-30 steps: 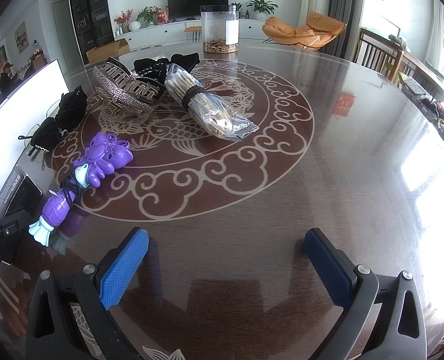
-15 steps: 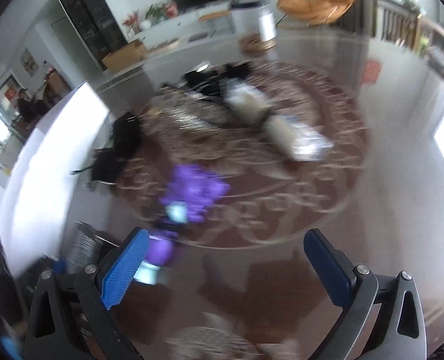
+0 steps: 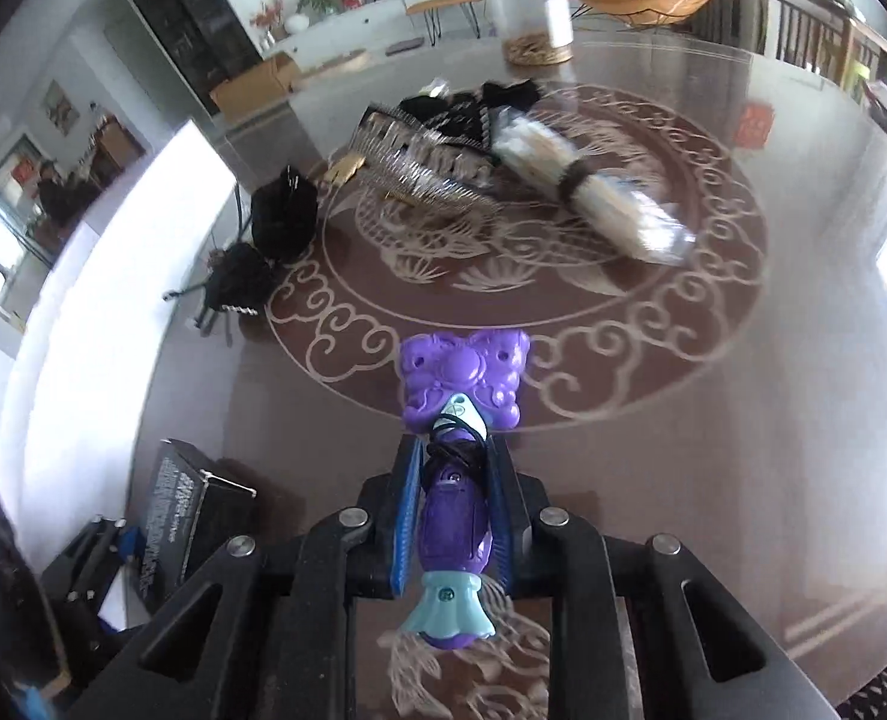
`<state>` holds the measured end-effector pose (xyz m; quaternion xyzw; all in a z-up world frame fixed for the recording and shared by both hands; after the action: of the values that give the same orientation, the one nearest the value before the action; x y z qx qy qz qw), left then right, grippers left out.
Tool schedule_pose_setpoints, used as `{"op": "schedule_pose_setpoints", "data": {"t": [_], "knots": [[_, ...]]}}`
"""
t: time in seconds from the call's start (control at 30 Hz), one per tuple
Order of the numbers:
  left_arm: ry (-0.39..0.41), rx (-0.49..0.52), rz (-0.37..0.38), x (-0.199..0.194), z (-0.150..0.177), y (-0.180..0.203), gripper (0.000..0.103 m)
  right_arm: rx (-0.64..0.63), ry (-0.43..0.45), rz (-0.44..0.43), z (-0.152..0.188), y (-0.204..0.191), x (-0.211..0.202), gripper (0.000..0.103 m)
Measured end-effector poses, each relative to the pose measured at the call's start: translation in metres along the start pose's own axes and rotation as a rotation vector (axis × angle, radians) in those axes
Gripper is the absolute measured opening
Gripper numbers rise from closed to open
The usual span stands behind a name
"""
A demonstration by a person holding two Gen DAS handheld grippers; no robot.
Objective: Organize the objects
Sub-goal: 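Carry black box and purple toy over the bin and open both grippers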
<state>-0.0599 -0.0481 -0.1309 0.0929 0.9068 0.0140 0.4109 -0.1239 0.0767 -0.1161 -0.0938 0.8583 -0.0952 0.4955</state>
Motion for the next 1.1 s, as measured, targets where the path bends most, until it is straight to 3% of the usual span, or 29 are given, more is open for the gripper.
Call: {"op": "schedule_pose_setpoints", "data": {"t": [0.23, 0.33, 0.47, 0.63, 0.77, 0.9, 0.93, 0.97, 1.03, 1.1], "knots": [[0.093, 0.002, 0.045, -0.044, -0.028, 0.009, 0.058, 0.006, 0.086, -0.066, -0.020, -0.011, -0.034, 0.022], [0.140, -0.029, 0.067, -0.077, -0.047, 0.001, 0.058, 0.010, 0.130, -0.134, -0.032, -0.035, -0.063, 0.022], [0.232, -0.110, 0.063, -0.135, -0.076, -0.038, 0.058, -0.066, 0.176, -0.258, -0.054, -0.106, -0.102, 0.022], [0.294, -0.190, -0.118, -0.184, -0.084, -0.130, 0.058, -0.192, 0.163, -0.464, -0.075, -0.229, -0.106, 0.022], [0.207, -0.298, -0.275, -0.183, -0.052, -0.213, 0.058, -0.317, 0.128, -0.534, -0.064, -0.319, -0.087, 0.022], [-0.010, -0.419, -0.413, -0.154, 0.000, -0.276, 0.059, -0.387, -0.002, -0.546, -0.035, -0.374, -0.032, 0.023], [-0.052, -0.445, -0.445, -0.150, 0.010, -0.286, 0.059, -0.405, -0.058, -0.521, -0.025, -0.380, -0.012, 0.029], [-0.089, -0.472, -0.473, -0.145, 0.020, -0.295, 0.059, -0.424, -0.099, -0.492, -0.016, -0.383, 0.005, 0.046], [-0.121, -0.509, -0.490, -0.140, 0.030, -0.303, 0.061, -0.445, -0.107, -0.464, -0.009, -0.379, 0.020, 0.062], [-0.099, -0.520, -0.485, -0.140, 0.028, -0.302, 0.078, -0.452, -0.065, -0.454, -0.012, -0.366, 0.018, 0.066]]}}
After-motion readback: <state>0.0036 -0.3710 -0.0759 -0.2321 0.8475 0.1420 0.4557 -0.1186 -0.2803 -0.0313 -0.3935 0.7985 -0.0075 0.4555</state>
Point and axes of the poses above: each gripper's, at about its wrist camera, not at the fingertips, and x roughly the way its jaws point, y to its right, z to its underside, the point moved 9 cm from there along x, roughly the way its jaws point, and after that the axes turned 3 degrees about y, right-handed, at the moved point
